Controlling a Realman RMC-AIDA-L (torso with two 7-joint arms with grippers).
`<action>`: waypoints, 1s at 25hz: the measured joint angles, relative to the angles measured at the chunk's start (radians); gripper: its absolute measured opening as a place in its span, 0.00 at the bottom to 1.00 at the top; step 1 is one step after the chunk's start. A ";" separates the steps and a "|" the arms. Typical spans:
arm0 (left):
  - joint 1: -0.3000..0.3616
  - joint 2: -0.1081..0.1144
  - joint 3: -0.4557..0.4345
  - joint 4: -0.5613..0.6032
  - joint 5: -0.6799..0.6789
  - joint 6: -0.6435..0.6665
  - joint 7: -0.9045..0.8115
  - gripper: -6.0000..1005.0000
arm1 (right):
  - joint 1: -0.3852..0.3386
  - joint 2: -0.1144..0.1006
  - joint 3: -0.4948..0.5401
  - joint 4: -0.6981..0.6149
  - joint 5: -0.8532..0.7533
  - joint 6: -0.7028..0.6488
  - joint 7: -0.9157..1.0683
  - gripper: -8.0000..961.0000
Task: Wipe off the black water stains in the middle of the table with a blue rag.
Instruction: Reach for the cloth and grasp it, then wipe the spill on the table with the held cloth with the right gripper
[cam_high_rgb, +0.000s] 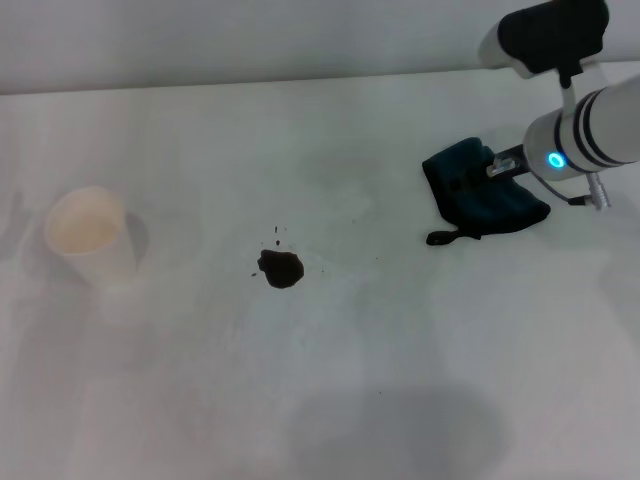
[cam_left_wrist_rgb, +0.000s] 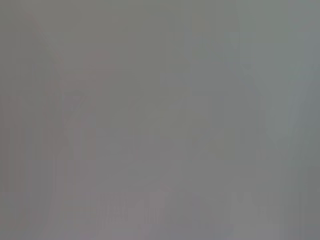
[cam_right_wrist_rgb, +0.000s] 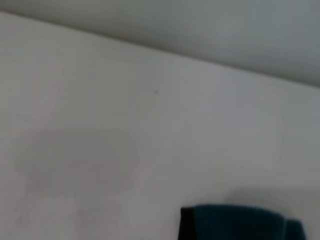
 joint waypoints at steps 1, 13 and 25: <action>-0.003 0.000 0.000 0.000 -0.001 -0.002 0.000 0.88 | 0.016 -0.001 0.000 0.026 0.009 0.000 -0.002 0.79; -0.021 0.003 -0.002 -0.015 -0.043 -0.009 0.000 0.88 | 0.007 -0.002 0.011 -0.069 0.090 0.032 -0.063 0.39; -0.020 0.002 -0.001 -0.014 -0.067 -0.025 0.000 0.88 | 0.025 0.003 -0.163 -0.230 0.310 0.152 -0.224 0.08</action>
